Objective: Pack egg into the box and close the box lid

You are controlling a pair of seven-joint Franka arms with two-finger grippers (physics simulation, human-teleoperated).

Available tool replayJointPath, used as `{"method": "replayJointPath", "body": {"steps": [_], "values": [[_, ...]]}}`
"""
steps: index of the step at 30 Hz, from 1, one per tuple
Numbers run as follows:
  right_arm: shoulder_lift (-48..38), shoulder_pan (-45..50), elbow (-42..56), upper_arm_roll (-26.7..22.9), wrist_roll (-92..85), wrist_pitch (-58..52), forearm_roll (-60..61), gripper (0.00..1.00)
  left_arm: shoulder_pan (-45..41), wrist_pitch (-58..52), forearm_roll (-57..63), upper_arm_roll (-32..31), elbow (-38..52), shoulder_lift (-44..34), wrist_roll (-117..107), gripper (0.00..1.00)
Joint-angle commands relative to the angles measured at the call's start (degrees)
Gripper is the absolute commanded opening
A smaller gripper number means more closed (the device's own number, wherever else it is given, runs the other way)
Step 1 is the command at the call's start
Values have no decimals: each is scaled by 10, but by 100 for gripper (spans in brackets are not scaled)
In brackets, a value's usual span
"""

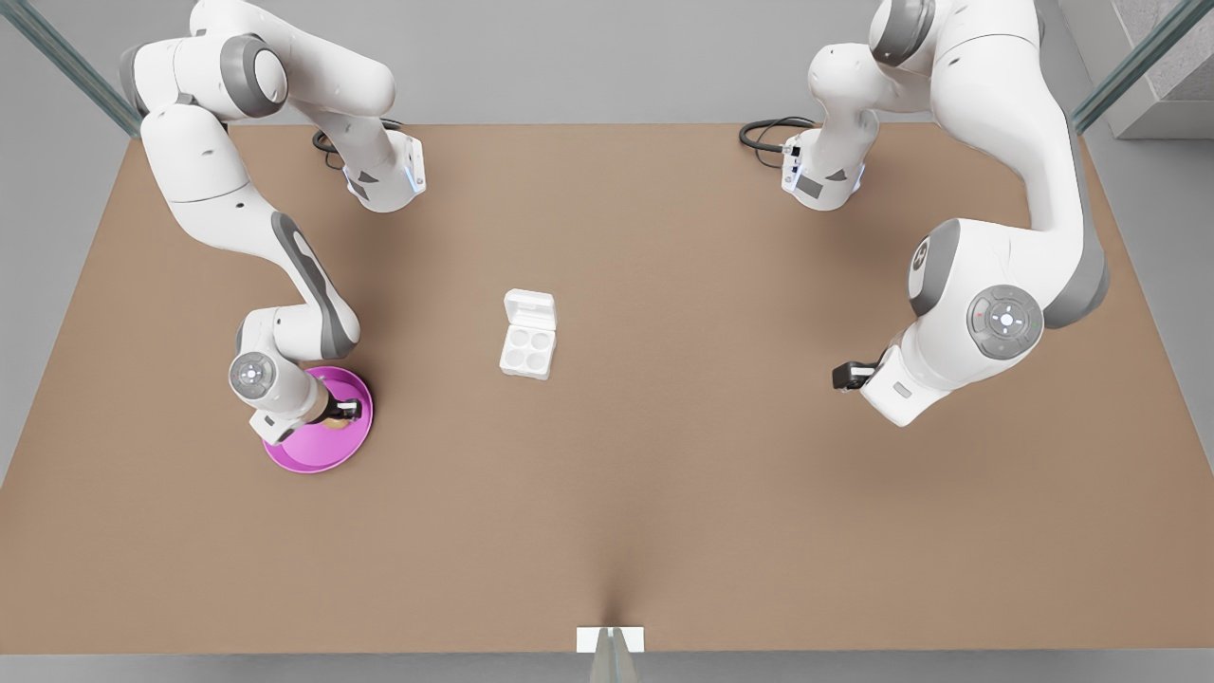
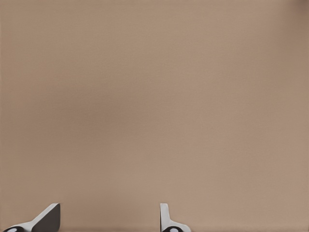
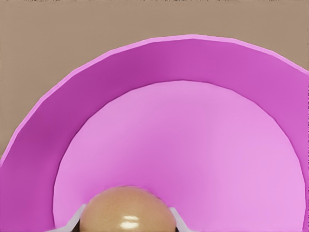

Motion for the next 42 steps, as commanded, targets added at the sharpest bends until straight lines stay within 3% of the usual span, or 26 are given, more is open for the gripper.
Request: {"method": "replayJointPath", "body": {"steps": [1,10,15,20,24,28,29,42], "values": [[-1,0,0,0,11,-3,-6,53,1,1,0,0,0,-1,0,100],[-25,-3,-1,4,11,-27,-5,54,0,0,1,0,0,-1,0,100],[-44,0,20,35,34,-85,6,54,0,0,0,0,0,-1,-1,100],[-38,85,74,33,99,-134,50,55,0,1,1,0,-1,-1,-1,100],[-29,277,122,-80,159,-169,130,56,0,3,0,0,-1,0,-1,100],[-16,365,154,-106,237,-203,161,56,0,3,0,0,-1,1,-1,100],[-16,407,155,-135,249,-209,180,56,0,3,1,0,-1,1,-1,100],[-58,532,69,-142,339,-202,236,56,-8,2,-2,-1,5,3,-7,100]]}}
